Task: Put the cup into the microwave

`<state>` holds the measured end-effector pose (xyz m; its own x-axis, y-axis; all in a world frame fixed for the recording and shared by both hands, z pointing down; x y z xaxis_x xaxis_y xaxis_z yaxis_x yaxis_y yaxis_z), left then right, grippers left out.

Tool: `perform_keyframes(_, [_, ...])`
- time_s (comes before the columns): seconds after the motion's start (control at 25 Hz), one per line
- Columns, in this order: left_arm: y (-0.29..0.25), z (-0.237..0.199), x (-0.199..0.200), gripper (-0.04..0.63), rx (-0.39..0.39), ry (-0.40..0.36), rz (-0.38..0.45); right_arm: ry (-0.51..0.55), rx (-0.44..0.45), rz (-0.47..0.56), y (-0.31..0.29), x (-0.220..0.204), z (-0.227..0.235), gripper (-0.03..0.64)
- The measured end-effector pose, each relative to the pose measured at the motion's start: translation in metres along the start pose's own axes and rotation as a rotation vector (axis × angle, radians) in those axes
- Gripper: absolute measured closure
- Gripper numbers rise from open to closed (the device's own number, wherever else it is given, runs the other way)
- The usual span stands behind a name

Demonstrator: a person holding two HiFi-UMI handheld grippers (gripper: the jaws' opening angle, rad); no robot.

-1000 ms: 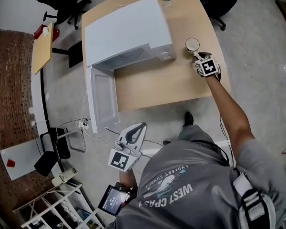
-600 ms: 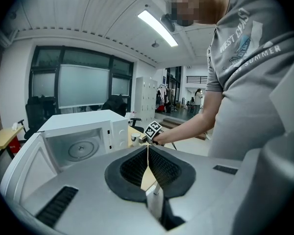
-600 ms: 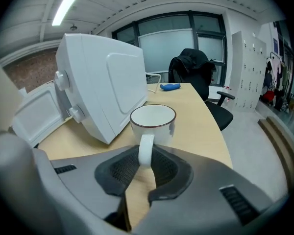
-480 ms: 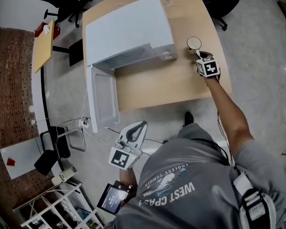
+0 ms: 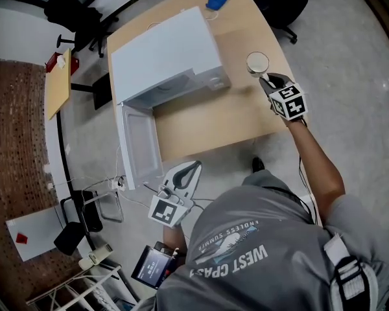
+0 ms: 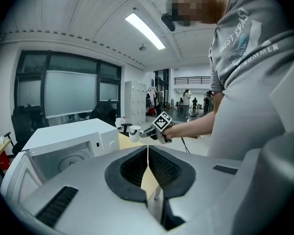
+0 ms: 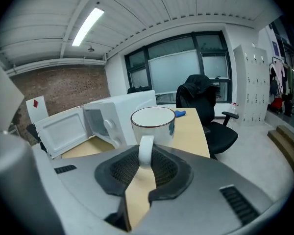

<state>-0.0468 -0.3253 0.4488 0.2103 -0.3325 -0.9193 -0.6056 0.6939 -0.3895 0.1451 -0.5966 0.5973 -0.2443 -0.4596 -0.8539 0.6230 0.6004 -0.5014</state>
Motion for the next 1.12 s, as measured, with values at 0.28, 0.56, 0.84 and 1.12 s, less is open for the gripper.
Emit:
perform_keyframes(0.28, [-0.009,0.013,0.022,0.572,-0.071,-0.055,-0.01,0.061,0.042,0.059,0.076,0.049,-0.026,0.545])
perform_keyframes(0.56, [-0.001,-0.007,0.035,0.572,-0.063,-0.082,0.061,0.119,0.157,0.086,0.113,0.094,-0.089,0.545])
perform_keyframes(0.84, [0.007,0.002,0.027,0.572,-0.129,-0.188,0.148,0.138,0.194,0.102,0.164,0.077,-0.146,0.545])
perform_keyframes(1.12, [0.04,0.003,0.01,0.572,-0.168,-0.218,0.201,0.181,0.252,0.124,0.188,0.072,-0.226,0.545])
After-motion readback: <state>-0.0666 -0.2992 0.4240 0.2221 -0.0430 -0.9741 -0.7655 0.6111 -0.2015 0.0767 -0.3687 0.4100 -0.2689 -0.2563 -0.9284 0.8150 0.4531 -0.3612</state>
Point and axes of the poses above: the fingertips, and each gripper's own axes: y backward along the fingers, z to its right, x out of its top, the point moved 1 cm from there along y, backward along the fingers
